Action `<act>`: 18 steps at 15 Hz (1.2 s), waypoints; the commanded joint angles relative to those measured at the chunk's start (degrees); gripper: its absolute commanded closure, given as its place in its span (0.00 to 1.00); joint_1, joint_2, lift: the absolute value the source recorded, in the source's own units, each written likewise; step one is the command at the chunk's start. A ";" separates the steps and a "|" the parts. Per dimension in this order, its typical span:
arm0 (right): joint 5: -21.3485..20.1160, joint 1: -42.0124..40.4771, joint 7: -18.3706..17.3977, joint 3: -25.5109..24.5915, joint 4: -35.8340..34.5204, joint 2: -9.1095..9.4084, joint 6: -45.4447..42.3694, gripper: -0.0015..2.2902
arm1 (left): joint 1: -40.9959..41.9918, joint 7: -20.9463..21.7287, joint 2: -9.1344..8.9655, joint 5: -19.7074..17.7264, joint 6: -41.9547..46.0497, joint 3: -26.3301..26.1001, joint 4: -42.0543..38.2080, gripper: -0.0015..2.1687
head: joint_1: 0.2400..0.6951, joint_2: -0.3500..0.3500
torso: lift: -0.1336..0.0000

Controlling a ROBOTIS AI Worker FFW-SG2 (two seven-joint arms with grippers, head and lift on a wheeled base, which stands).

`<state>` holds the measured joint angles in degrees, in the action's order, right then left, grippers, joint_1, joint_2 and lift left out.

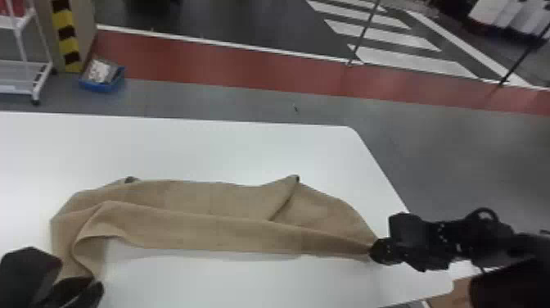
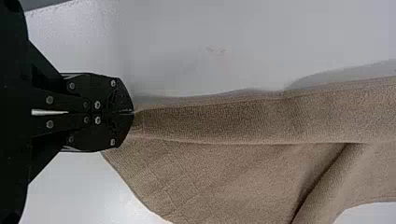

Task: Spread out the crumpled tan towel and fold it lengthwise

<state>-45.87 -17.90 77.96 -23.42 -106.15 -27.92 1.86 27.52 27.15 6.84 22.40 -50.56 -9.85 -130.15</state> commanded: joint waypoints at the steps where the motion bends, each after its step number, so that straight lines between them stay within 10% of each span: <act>1: 0.34 0.06 0.36 -0.57 -0.38 -0.38 0.56 0.96 | -0.19 0.01 0.02 -0.51 -0.03 2.20 -0.28 0.58 | 1.00 0.00 | 0.10; 7: 1.48 1.82 -0.44 -3.12 -2.05 -1.79 1.61 0.96 | -4.50 2.91 -0.51 -0.69 -0.73 9.94 -3.80 0.76 | 1.00 0.00 | 0.10; 9: 3.24 3.84 -6.33 -4.44 -2.05 -3.28 4.78 0.96 | -7.49 3.44 -0.60 -0.69 -1.26 13.01 -5.29 0.76 | 1.00 0.01 | 0.10; 12: 9.22 7.45 -10.90 -4.61 -2.14 -5.92 10.58 0.96 | -14.78 6.60 -0.60 -0.78 -4.78 16.62 -5.55 0.76 | 1.00 0.05 | 0.10; 18: 23.02 11.58 -17.84 -1.80 -4.16 -5.48 15.68 0.96 | -27.26 7.66 -0.60 -2.09 -5.48 15.21 0.07 0.76 | 1.00 0.17 | 0.10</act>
<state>-25.20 -7.41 61.48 -26.71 -110.64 -33.56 15.53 3.51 34.85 6.39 20.44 -56.00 6.33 -132.41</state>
